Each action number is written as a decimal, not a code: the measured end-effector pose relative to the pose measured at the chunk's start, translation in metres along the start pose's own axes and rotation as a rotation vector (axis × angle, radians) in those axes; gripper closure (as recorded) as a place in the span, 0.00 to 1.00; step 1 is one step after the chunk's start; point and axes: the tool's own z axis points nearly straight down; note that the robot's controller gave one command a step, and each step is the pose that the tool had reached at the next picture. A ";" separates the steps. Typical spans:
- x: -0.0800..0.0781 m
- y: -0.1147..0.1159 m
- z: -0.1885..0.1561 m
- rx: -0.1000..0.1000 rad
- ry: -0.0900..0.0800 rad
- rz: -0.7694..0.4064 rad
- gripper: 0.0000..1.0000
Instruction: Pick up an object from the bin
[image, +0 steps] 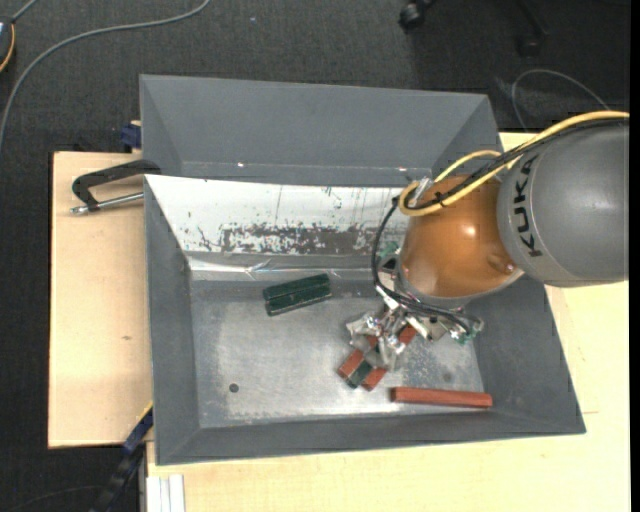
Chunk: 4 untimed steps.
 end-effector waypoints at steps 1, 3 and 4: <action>0.003 0.001 0.004 -0.004 0.009 0.000 0.00; 0.003 -0.049 0.005 -0.009 0.013 -0.201 0.00; 0.003 -0.050 0.004 -0.008 0.012 -0.199 1.00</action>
Offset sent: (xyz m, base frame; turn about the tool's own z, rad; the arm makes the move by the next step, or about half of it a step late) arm 0.0000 0.0000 0.0000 0.0000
